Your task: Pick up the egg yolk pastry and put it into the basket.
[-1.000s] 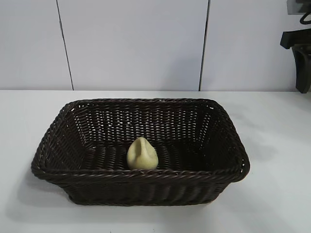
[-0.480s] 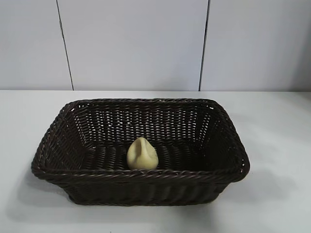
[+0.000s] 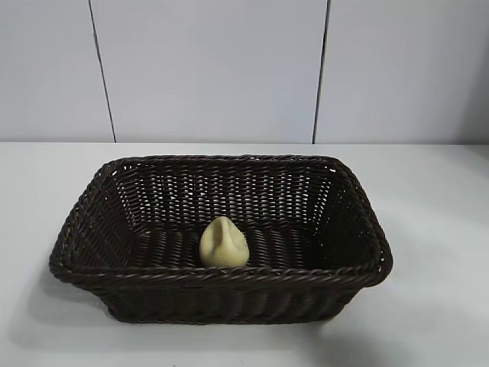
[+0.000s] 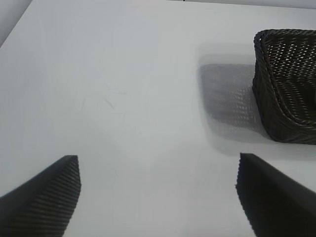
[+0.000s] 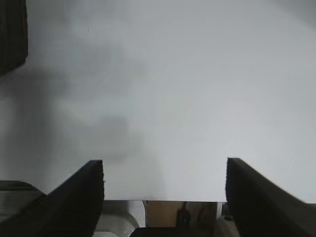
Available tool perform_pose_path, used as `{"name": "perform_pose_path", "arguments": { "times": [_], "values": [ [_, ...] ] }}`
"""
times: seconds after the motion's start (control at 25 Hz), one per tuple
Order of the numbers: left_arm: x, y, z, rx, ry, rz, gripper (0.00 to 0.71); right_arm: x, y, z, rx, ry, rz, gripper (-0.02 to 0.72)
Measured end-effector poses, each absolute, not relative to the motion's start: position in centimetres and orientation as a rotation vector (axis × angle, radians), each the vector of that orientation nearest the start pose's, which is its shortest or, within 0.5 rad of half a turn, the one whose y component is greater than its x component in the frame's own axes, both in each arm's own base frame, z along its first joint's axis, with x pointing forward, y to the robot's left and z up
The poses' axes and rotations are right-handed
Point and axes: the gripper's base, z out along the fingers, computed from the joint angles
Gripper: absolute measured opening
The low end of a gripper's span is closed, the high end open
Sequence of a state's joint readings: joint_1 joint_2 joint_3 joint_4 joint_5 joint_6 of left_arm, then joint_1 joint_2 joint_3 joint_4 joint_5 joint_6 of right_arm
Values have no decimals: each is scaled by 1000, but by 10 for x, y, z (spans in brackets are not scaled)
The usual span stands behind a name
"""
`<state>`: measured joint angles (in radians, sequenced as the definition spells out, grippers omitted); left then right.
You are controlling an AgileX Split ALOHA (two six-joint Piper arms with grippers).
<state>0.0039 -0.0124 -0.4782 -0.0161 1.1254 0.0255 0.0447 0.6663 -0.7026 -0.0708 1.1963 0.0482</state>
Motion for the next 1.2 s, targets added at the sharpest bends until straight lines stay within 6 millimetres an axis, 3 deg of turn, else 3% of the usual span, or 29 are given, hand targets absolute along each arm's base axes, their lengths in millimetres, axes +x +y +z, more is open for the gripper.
{"name": "perform_pose_path", "arguments": {
  "times": [0.2, 0.36, 0.88, 1.2],
  "values": [
    [-7, -1, 266, 24, 2118, -2, 624, 58, -3, 284, -5, 2526, -55, 505],
    [-7, -1, 266, 24, 2118, -2, 624, 43, -3, 267, -2, 2491, -32, 505],
    [-7, -1, 266, 24, 2118, -2, 624, 39, -2, 262, -1, 2373, -8, 505],
    [-7, -1, 266, 24, 2118, -2, 624, -3, -3, 267, 7, 2089, 8, 505]
  ]
}}
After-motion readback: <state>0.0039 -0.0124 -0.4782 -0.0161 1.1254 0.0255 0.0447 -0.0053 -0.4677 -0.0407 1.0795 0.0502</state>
